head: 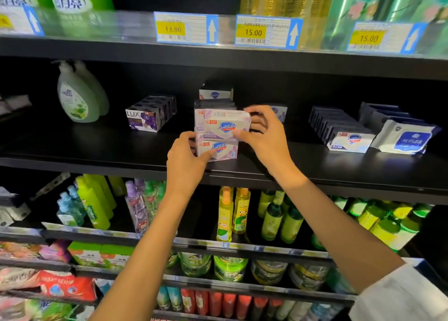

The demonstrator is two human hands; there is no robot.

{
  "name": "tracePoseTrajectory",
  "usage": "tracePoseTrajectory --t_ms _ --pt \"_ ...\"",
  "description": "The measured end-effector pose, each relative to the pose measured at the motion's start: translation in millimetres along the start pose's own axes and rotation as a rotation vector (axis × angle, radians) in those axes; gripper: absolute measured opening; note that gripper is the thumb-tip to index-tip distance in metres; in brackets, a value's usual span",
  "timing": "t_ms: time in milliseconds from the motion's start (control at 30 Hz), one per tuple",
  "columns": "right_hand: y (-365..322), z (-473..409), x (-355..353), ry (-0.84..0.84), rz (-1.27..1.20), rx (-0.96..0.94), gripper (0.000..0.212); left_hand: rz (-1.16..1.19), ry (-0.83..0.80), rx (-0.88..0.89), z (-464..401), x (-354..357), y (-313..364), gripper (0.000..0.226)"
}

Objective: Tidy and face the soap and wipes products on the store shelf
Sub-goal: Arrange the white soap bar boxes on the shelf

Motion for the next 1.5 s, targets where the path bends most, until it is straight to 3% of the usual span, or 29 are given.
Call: tracePoseTrajectory --t_ms 267,433,600,800,1000,1300,1500 --pt "9.5 -0.7 -59.6 0.171 -0.218 0.117 0.050 0.075 -0.010 0.036 7.1 -6.8 9.3 0.046" --pt "31.7 -26.9 -101.4 0.275 -0.034 0.173 0.052 0.128 -0.087 0.042 11.1 -0.4 22.1 0.045" --pt "63.0 -57.5 -118.0 0.173 0.186 0.247 0.052 0.209 -0.202 0.027 2.4 22.6 37.0 0.045" --pt "87.8 -92.0 -116.4 0.102 0.264 0.249 0.053 0.230 -0.294 0.051 -14.7 58.7 45.6 0.053" --pt "102.9 -126.6 -114.8 0.127 0.236 0.278 0.057 0.224 -0.332 0.062 -25.9 80.6 48.3 0.042" --pt "131.6 -177.4 -110.3 0.142 0.160 0.276 0.053 0.287 -0.345 0.049 -28.2 85.6 41.7 0.042" --pt "140.0 -195.1 -108.6 0.150 0.232 0.351 0.059 0.276 -0.351 0.055 -28.9 87.5 41.9 0.042"
Point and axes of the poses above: each hand's wrist, its own z-axis away from the middle knuckle, its own x-axis out of the palm, y = z × x, the point moved 1 cm from there along -z, towards the middle knuckle, and after that the axes turned 11 degrees about x, right-handed, at the moved point
